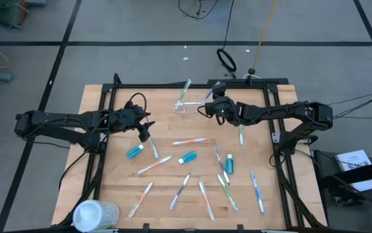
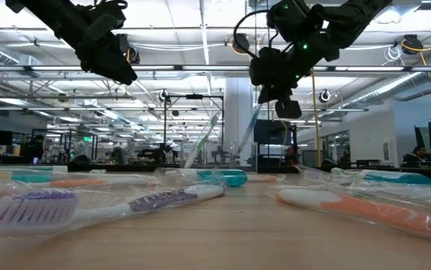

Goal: Pick & Place toothbrushing station
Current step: Put the blue toothbrush into the transparent organizer, then put the orange toothbrush into the transparent organizer

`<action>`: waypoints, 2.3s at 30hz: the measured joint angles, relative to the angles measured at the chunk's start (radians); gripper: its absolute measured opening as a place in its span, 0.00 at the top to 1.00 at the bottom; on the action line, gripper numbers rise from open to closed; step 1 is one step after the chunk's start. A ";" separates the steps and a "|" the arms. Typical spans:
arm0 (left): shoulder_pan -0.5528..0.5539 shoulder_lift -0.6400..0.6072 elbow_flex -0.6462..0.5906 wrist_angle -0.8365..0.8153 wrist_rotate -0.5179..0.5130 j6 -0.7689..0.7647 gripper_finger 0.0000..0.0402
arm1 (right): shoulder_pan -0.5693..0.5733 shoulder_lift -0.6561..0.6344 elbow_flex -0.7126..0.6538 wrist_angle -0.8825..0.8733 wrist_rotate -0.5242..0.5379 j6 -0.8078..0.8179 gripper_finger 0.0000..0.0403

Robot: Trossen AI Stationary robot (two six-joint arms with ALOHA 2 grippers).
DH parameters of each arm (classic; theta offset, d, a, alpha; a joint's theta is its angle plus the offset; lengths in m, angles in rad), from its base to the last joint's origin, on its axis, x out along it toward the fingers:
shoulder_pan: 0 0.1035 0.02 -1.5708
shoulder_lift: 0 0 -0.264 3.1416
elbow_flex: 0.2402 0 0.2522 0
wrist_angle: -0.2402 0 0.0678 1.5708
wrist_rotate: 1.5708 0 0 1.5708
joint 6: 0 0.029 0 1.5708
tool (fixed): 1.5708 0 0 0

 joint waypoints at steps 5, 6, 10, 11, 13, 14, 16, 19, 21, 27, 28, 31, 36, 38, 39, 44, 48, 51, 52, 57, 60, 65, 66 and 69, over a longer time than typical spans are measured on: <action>0.000 0.000 0.000 0.000 0.015 0.000 0.47 | -0.024 0.000 0.000 -0.003 -0.056 0.096 0.96; 0.000 0.000 0.000 0.000 0.017 0.000 0.47 | -0.031 0.000 0.000 -0.005 -0.060 0.107 0.95; 0.000 0.000 0.000 0.000 0.018 0.000 0.47 | -0.051 0.000 0.000 -0.004 -0.183 0.197 0.89; 0.000 0.000 0.000 0.000 0.019 -0.002 0.47 | -0.054 0.000 0.000 -0.002 -0.210 0.212 0.87; 0.000 0.000 0.000 -0.001 0.026 -0.004 0.47 | -0.056 0.000 0.000 0.000 -0.220 0.233 0.83; 0.000 0.000 0.000 -0.001 0.035 -0.004 0.47 | -0.057 0.000 0.000 0.000 -0.215 0.243 0.81; 0.000 0.000 0.000 -0.001 0.056 -0.006 0.47 | -0.055 0.000 0.000 -0.009 -0.208 0.287 0.78; 0.000 0.000 0.000 -0.002 0.090 -0.018 0.47 | -0.048 0.000 0.000 -0.020 -0.209 0.424 0.72; -0.001 0.000 0.000 -0.002 0.110 -0.030 0.47 | -0.046 0.000 0.000 -0.019 -0.211 0.529 0.70; -0.018 0.000 0.000 -0.002 0.131 -0.057 0.47 | -0.023 0.000 0.000 -0.023 -0.214 0.872 0.66; -0.025 0.000 0.000 -0.002 0.132 -0.059 0.47 | -0.010 0.000 0.000 -0.037 -0.243 0.913 0.66; -0.051 0.000 0.000 -0.001 0.132 -0.059 0.47 | 0.030 -0.001 0.000 -0.090 -0.444 0.977 0.67; -0.096 0.000 0.000 -0.001 0.132 -0.059 0.47 | 0.118 -0.001 -0.025 -0.079 -0.756 1.083 0.70; -0.110 0.000 0.000 0.000 0.132 -0.059 0.47 | 0.156 0.000 -0.070 -0.035 -0.795 1.091 0.70; -0.118 0.000 0.000 0.000 0.131 -0.060 0.47 | 0.174 0.000 -0.095 -0.002 -0.800 1.091 0.71; -0.158 0.010 0.000 0.001 0.130 -0.133 0.47 | 0.231 0.000 -0.250 0.273 -0.787 1.062 0.71; -0.199 0.043 0.000 0.007 0.131 -0.223 0.47 | 0.246 0.000 -0.368 0.442 -0.785 1.119 0.71; -0.232 0.085 0.000 0.007 0.131 -0.270 0.47 | 0.253 0.000 -0.447 0.615 -0.785 1.192 0.71; -0.242 0.102 0.000 0.007 0.131 -0.270 0.47 | 0.254 0.000 -0.468 0.658 -0.785 1.206 0.71; -0.300 0.178 0.000 -0.007 0.166 -0.271 0.47 | 0.272 0.000 -0.543 0.771 -0.782 1.264 0.71; -0.359 0.224 0.000 -0.038 0.187 -0.310 0.47 | 0.290 -0.001 -0.559 0.823 -0.782 1.267 0.71; -0.479 0.297 0.000 -0.111 0.149 -0.429 0.47 | 0.311 0.000 -0.560 0.821 -0.781 1.260 0.71; -0.501 0.314 0.000 -0.120 0.142 -0.455 0.47 | 0.312 0.000 -0.560 0.820 -0.781 1.258 0.71; -0.554 0.362 0.000 -0.112 0.137 -0.510 0.47 | 0.312 0.000 -0.560 0.818 -0.780 1.256 0.71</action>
